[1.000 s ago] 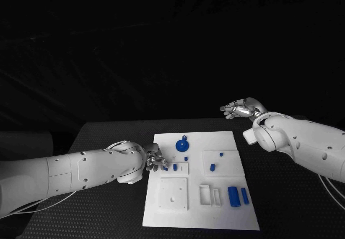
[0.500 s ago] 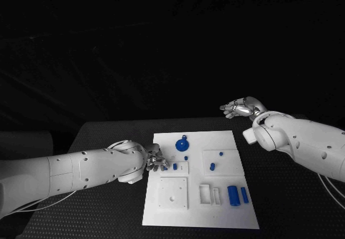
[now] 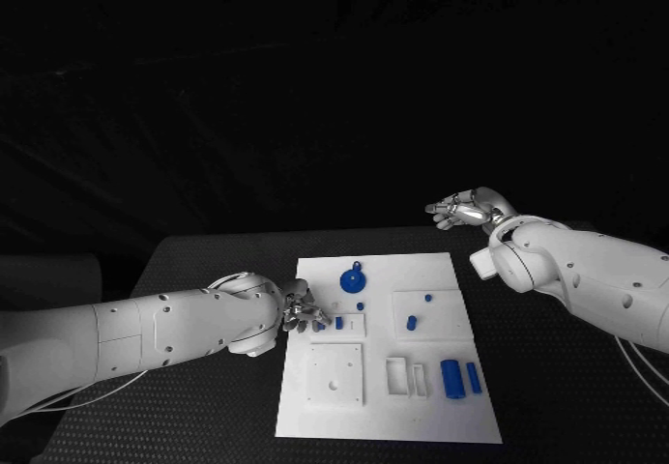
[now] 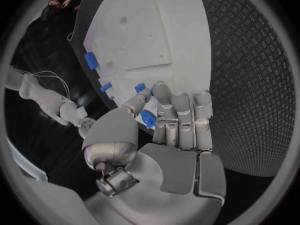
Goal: Assemble the parts on the task board
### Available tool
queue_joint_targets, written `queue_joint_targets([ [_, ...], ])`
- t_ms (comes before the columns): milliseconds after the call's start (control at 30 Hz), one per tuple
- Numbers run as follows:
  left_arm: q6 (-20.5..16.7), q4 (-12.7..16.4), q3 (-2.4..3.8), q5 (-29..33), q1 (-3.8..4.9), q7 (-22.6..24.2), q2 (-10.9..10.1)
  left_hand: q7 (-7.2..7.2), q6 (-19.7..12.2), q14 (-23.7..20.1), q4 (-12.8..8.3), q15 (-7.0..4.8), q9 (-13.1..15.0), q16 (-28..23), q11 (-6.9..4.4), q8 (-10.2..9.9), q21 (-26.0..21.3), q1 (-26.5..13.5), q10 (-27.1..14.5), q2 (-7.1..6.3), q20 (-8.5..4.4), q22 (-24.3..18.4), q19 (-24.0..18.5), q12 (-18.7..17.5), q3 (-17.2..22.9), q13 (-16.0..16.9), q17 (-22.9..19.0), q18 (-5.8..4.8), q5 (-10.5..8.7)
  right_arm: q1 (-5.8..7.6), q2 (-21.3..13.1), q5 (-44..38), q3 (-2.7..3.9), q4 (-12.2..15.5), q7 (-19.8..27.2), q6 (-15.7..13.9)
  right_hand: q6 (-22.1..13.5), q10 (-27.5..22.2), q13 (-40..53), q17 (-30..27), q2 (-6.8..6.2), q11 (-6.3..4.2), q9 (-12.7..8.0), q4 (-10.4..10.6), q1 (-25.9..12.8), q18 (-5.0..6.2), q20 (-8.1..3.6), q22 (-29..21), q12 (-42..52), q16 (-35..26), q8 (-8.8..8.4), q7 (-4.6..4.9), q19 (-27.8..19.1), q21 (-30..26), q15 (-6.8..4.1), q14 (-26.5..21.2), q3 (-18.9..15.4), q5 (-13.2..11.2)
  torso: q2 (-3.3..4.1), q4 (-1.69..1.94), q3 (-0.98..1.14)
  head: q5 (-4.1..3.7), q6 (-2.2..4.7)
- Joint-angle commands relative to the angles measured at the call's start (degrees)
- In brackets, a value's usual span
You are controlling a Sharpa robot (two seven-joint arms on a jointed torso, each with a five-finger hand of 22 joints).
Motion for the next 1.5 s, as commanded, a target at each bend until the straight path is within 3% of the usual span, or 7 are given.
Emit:
queue_joint_targets([
  [33, 0.5, -0.2, -0.08, -0.1, -0.14, -0.6, 0.0, -0.06, -0.5, 0.0, 1.0, -0.20, 0.0, 0.0, 0.10, -0.4, 0.0, -0.7, -0.3, -1.28, -6.59, 0.9, 0.2, 0.0, 0.0, 0.1, 0.0, 0.84, -0.55, -0.03, 0.0, 0.1, 0.03, 0.1, 0.3, 0.8, -0.6, -0.3, -0.1, -0.1, -0.03, 0.16, -0.1, 0.2, -0.5, 0.77, 0.03, 0.1, 0.3, -0.2, -0.20, 0.41, -0.4, -0.2, -0.07, -0.5, -0.3, 0.2, 0.00, -0.01, 0.01, -0.06, 0.07],
  [700, -3.4, 0.4, 0.25, -0.2, -0.12, -1.0, -1.0, -0.27, -0.8, -0.1, 9.9, -0.46, 0.0, 0.2, -0.04, -0.1, -0.3, -5.1, -0.5, -8.25, -7.01, 0.9, 0.2, 0.1, 1.0, 0.8, 0.1, 1.11, -5.16, -0.30, -0.1, 0.1, 0.03, 0.0, 0.2, 0.8, -0.8, -0.4, -0.3, -0.1, -0.07, 0.22, -0.2, 0.4, -0.8, 0.81, 0.09, 0.1, 0.3, -0.2, -0.27, 0.48, -0.4, -0.3, 0.01, -0.6, -0.4, 0.3, 0.00, 0.03, -0.11, -0.45, 0.41],
  [767, -3.7, 0.5, 0.47, 0.0, -0.11, -0.9, -1.0, -0.12, -1.1, -0.7, 16.9, -0.23, 0.2, 0.0, 0.07, -0.1, -1.0, -9.7, -0.8, -14.30, -7.11, 0.6, -0.4, -0.3, 3.3, 0.7, 0.1, 1.37, -5.98, -0.34, 0.0, 0.1, 0.03, -0.1, 0.2, 0.8, -0.8, -0.4, -0.3, -0.1, -0.08, 0.22, -0.2, 0.4, -0.8, 0.81, 0.09, 0.1, 0.3, -0.2, -0.28, 0.49, -0.4, -0.3, 0.01, -0.6, -0.4, 0.3, 0.02, -0.01, -0.09, -0.49, 0.49],
  [1033, -9.2, 0.8, 2.08, 2.9, -0.08, 3.2, -1.5, 0.22, -3.1, -2.3, 20.7, -0.18, 1.0, -0.5, 0.36, -0.1, -0.9, -9.6, -2.5, -13.01, -6.92, 1.0, -1.9, -1.0, -1.5, 1.0, 0.1, 1.53, -5.89, -0.38, -0.1, 0.1, 0.03, -0.1, 0.2, 0.9, -0.8, -0.4, -0.3, -0.1, -0.08, 0.23, -0.2, 0.5, -0.9, 0.83, 0.10, 0.1, 0.3, -0.2, -0.28, 0.50, -0.5, -0.3, 0.02, -0.6, -0.4, 0.4, 0.03, -0.07, 0.01, -0.65, 0.65],
  [1200, -13.9, 1.3, 2.93, 4.4, -0.03, 8.6, -1.9, 1.76, -7.6, -5.9, 18.4, 1.40, 1.1, -2.9, 1.89, -0.6, -2.7, -2.9, -7.2, -11.09, -5.79, 0.6, -5.0, -3.3, -3.5, 0.3, -1.1, 0.79, -4.31, -0.38, -0.2, 0.1, 0.03, -0.1, 0.2, 0.9, -0.8, -0.4, -0.3, -0.1, -0.05, 0.23, -0.2, 0.5, -0.9, 0.84, 0.11, 0.1, 0.3, -0.2, -0.28, 0.50, -0.5, -0.4, 0.02, -0.6, -0.4, 0.4, -0.01, 0.04, 0.02, -0.91, 0.72],
  [1367, -16.9, 1.3, 2.97, 4.5, 0.03, 14.2, -1.5, 3.45, -9.7, -10.2, 8.6, 4.17, 1.5, -6.3, 3.63, 0.2, -5.6, 8.4, -11.6, -7.53, -3.17, -0.1, -9.2, -6.8, -4.5, -1.8, -3.0, -0.59, 5.28, -0.38, -0.3, 0.1, 0.03, -0.1, 0.2, 1.0, -0.8, -0.4, -0.3, -0.1, -0.03, 0.23, -0.2, 0.5, -0.9, 0.85, 0.11, 0.1, 0.3, -0.2, -0.27, 0.50, -0.5, -0.4, 0.02, -0.6, -0.4, 0.4, -0.01, 0.03, -0.01, -1.05, 0.93],
  [1500, -17.2, 1.3, 2.98, 1.2, 0.09, 20.2, -0.7, 4.37, -10.6, -12.9, -1.1, 6.78, 0.8, -9.6, 4.99, 0.8, -8.7, 15.1, -14.3, -4.94, -0.64, -1.1, -11.2, -10.5, -3.4, -4.8, -5.0, -1.05, 3.77, -0.38, -0.3, 0.1, 0.03, -0.3, 0.2, 1.1, -0.8, -0.4, -0.4, -0.1, -0.01, 0.22, -0.2, 0.5, -0.8, 0.86, 0.11, 0.1, 0.4, -0.2, -0.27, 0.49, -0.5, -0.4, 0.02, -0.6, -0.3, 0.5, 0.00, 0.06, -0.03, -1.09, 1.00],
])
